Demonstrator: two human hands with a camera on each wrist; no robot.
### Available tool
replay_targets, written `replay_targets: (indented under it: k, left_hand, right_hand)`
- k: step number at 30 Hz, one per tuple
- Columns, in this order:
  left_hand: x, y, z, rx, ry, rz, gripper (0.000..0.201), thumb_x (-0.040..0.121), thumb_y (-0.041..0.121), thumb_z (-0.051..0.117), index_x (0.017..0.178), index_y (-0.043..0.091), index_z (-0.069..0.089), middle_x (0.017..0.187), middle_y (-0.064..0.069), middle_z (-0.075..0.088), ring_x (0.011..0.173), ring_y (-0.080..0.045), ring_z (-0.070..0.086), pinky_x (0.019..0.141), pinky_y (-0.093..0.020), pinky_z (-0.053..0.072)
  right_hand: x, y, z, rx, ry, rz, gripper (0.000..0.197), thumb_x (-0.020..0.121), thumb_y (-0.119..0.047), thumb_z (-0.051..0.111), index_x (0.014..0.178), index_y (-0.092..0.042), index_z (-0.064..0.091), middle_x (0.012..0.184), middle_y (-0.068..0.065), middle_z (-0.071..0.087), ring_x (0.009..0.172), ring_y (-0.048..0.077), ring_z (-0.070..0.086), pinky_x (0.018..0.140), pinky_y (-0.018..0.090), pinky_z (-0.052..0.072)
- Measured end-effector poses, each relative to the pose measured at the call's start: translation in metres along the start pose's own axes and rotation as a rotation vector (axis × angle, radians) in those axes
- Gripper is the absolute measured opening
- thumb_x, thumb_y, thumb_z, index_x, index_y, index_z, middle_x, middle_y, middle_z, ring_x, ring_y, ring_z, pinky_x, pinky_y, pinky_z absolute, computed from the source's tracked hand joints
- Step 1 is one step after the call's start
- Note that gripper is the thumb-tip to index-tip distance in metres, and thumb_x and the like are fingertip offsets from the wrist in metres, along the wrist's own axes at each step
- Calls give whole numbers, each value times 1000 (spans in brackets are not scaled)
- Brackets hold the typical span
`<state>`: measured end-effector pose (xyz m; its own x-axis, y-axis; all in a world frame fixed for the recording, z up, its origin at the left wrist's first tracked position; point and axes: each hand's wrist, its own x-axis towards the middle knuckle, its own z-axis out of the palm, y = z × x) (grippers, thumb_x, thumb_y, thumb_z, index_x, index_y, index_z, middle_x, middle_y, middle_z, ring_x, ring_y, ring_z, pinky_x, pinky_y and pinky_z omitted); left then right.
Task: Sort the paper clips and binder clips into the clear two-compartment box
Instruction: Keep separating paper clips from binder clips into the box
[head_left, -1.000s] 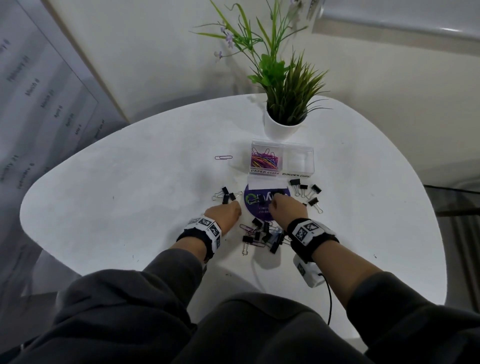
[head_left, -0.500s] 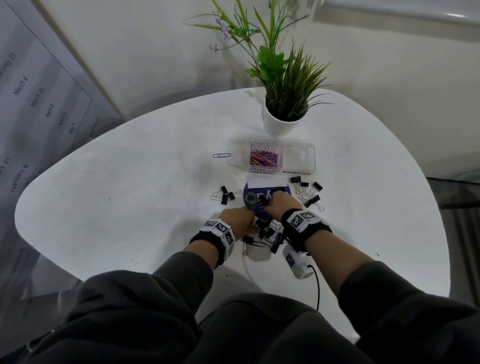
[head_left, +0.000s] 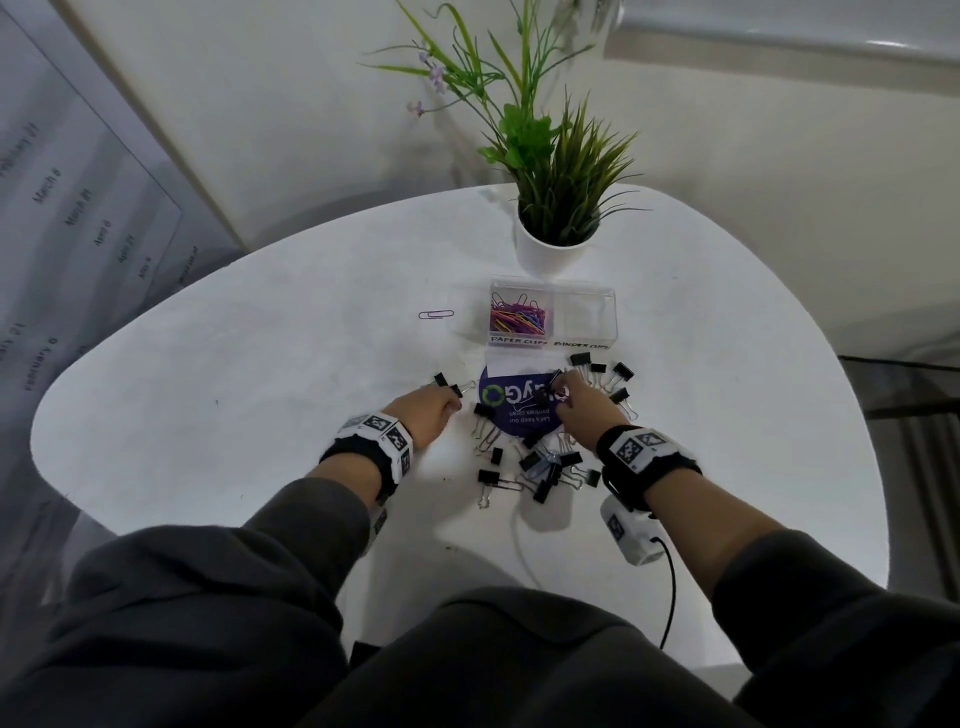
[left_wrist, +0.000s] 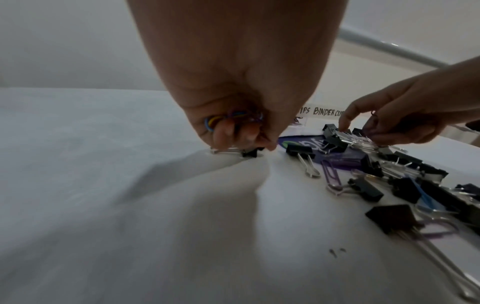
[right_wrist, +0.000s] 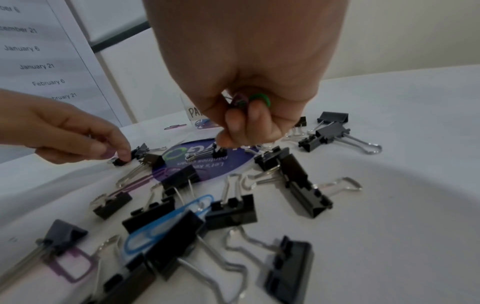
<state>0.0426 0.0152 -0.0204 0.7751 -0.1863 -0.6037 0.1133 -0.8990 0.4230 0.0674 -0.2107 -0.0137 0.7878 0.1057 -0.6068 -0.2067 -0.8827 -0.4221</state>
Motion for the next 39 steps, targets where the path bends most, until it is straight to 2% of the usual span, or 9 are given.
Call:
replay_targets:
  k: [3,6,10,17,25,28,31,34,39]
  left_hand:
    - [-3,6,3,-98,37,-63,30,99,10,33,126,8,46,121,-19,58,98,-30,57,90,-35,43]
    - [-5,20,8,-129,61,-42,36,98,9,32,134,12,40,116,-21,60,97,-31,58,84,-35,44]
    - [0,37,16,-139,89,-31,29,98,10,35,119,5,54,118,-16,61,105,-30,58,86,-34,44]
    - [5,50,28,30,111,22,31,96,30,42,108,3,52,107,-17,64,94,-32,61,79,-38,47]
    - [13,56,33,371,103,118,21,92,7,45,111,2,53,111,-15,65,102,-34,63,73,-38,47]
    - [13,55,31,352,120,120,20,93,11,47,112,5,51,111,-13,64,100,-33,64,74,-38,48]
    - [11,49,30,268,141,99,26,93,22,48,114,6,48,111,-13,65,98,-33,64,77,-38,51]
    - [8,47,30,264,139,49,26,93,26,50,110,6,52,109,-12,66,98,-32,65,75,-35,49]
    - [10,48,36,244,96,-25,30,97,27,44,113,4,54,115,-13,62,104,-30,61,81,-36,48]
  right_hand:
    - [0,0,2,28,27,-14,29,93,-5,35,114,-5,53,105,18,61,79,22,50,67,28,38]
    - [-2,-6,8,-15,3,-46,26,95,-12,34,107,-2,55,98,15,60,84,23,50,72,29,36]
    - [-3,-16,17,-264,-16,-89,26,93,-35,46,101,-11,55,92,6,61,85,23,56,72,31,43]
    - [6,-29,26,-478,-41,-123,23,91,-16,49,113,-9,55,118,10,62,109,28,60,83,37,49]
    - [3,-27,12,-387,-101,-124,10,90,-20,47,95,-11,47,100,12,60,91,29,59,76,37,46]
    - [-1,-18,4,-231,-56,-72,10,91,-18,44,98,-12,41,86,12,56,76,25,51,67,33,39]
    - [-8,-9,-1,-181,-45,-60,29,92,-17,41,120,-14,45,98,16,66,80,28,57,69,31,41]
    - [-19,-3,2,-207,-79,-104,22,93,-16,39,108,-14,54,106,13,67,94,29,60,75,31,41]
    - [-28,7,15,-232,-134,-142,12,96,-17,35,95,-18,47,90,12,61,84,26,57,70,30,36]
